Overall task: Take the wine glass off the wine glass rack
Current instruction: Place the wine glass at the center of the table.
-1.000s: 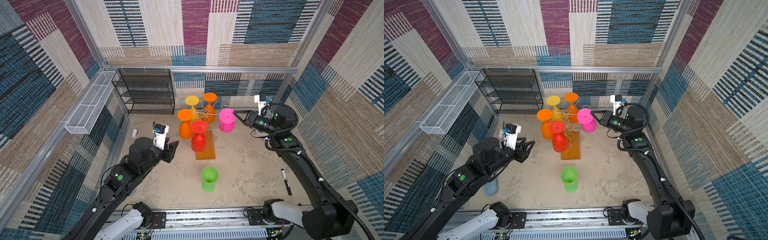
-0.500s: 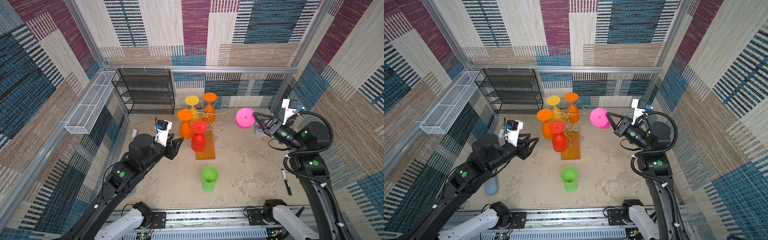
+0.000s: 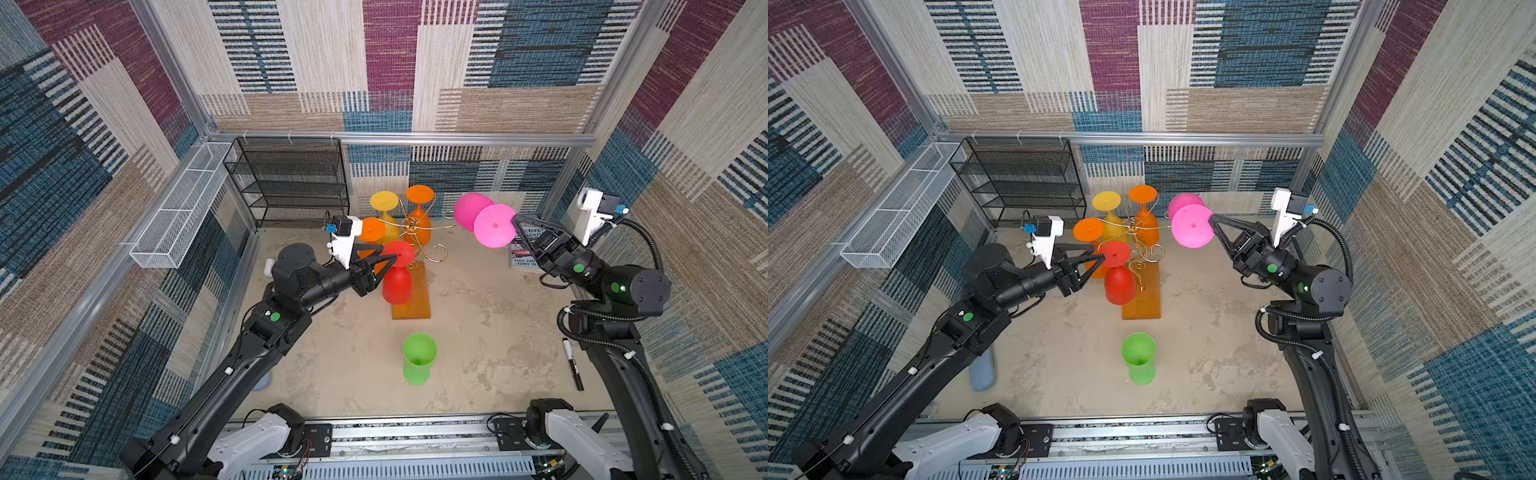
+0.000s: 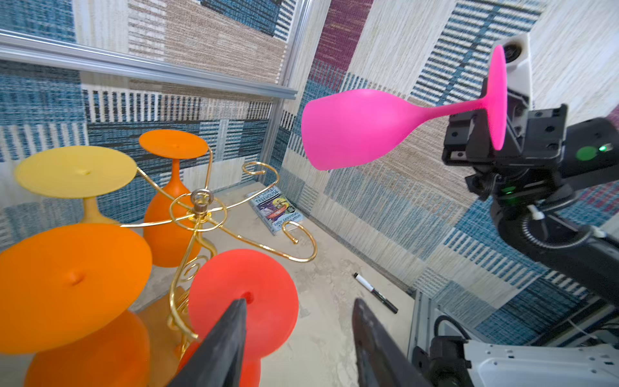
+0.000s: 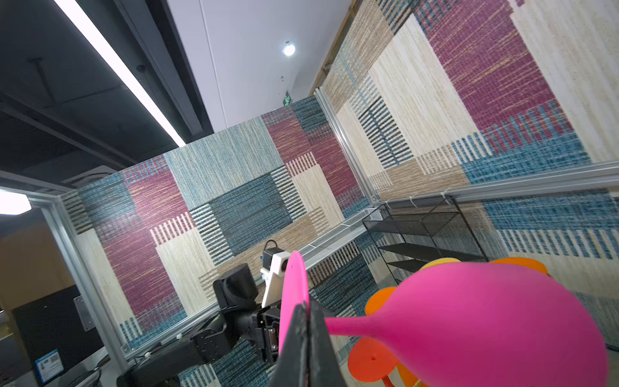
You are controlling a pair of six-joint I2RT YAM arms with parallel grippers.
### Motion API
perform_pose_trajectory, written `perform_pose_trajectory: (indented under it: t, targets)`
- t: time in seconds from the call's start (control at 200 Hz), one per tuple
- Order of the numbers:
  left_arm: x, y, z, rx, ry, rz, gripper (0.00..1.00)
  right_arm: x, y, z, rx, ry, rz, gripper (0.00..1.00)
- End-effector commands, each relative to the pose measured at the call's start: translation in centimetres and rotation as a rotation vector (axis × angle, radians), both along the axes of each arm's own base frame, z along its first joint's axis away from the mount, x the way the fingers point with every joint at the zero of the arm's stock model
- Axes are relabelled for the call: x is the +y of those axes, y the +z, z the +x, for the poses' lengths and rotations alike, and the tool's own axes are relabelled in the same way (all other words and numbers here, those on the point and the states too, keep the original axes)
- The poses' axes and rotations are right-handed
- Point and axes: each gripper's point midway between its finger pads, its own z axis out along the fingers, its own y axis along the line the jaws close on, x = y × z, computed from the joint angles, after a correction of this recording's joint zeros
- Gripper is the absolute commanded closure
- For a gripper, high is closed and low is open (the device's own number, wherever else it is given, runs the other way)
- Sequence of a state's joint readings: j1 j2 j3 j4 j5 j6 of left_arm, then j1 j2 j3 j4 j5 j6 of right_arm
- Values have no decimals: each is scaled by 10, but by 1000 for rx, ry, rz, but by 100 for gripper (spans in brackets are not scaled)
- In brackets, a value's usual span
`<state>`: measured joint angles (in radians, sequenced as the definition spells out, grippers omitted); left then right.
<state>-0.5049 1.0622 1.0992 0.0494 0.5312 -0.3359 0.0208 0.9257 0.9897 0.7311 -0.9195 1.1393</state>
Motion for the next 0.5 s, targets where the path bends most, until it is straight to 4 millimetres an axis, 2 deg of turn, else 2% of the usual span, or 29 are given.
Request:
perform_pose_trajectory:
  t: [0.0, 0.295, 0.496]
  targets:
    - [-10, 36, -19, -74, -201, -149, 46, 8, 15, -36, -130, 127, 21, 100]
    - [-12, 43, -13, -119, -290, -167, 44, 41, 6, -55, -192, 326, 27, 100]
    - [-8, 38, -10, -140, -295, -162, 42, 46, 0, -63, -248, 369, 38, 100]
